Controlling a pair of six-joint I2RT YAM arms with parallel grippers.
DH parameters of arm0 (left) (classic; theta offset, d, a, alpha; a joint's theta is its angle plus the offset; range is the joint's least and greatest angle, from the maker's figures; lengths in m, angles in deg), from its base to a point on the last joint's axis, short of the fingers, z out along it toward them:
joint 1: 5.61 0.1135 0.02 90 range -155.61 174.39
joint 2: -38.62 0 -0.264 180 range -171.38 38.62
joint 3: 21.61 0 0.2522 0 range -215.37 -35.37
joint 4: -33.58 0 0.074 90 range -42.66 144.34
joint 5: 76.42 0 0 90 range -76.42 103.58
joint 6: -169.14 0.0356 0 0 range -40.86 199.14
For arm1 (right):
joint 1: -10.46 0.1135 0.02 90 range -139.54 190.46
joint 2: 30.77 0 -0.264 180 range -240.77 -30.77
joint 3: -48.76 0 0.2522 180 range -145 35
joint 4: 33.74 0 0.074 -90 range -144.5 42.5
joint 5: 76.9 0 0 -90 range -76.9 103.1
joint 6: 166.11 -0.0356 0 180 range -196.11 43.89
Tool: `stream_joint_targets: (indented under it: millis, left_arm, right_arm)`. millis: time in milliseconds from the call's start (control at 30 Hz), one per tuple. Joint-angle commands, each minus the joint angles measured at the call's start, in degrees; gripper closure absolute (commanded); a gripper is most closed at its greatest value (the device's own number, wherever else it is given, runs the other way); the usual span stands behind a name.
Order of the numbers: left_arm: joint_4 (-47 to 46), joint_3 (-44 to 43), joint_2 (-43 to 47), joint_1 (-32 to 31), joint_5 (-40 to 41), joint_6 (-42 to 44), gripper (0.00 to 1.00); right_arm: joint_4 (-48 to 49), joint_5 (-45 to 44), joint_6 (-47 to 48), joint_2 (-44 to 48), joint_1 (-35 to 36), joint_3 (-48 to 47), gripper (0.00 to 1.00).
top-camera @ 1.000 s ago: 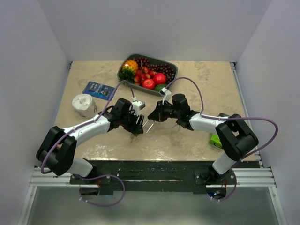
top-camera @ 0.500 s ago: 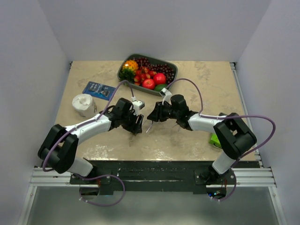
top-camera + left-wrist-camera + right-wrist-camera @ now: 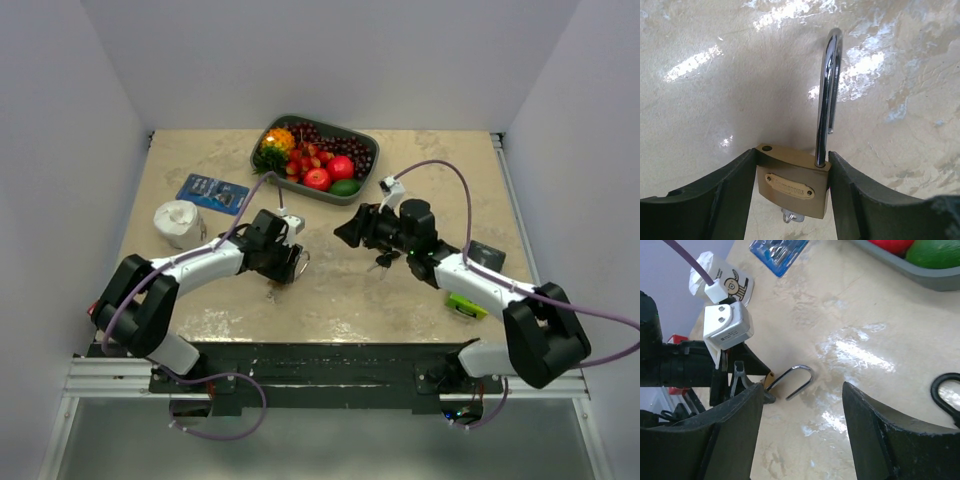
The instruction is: Unlock with the key
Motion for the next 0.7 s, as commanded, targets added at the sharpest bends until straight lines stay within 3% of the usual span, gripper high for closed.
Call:
stream_joint_targets:
  millis: [0, 333, 667]
  left_arm:
    - [-0.5, -3.1, -0.4, 0.6, 1.6, 0.8, 1.0]
    - [1.5, -5.2, -3.5, 1.9, 4.0, 0.7, 1.0]
    - [3.9, -7.9, -4.8, 2.3, 10.9, 1.6, 1.0]
  right_arm:
    - [-4.5, -4.4, 3.6, 5.8, -1.0, 1.1, 0.32]
    - [-7.3, -7.9, 4.3, 11.8, -1.3, 3.0, 0.31]
    - [-18.9, -18.1, 10.5, 25.3, -1.2, 1.9, 0.29]
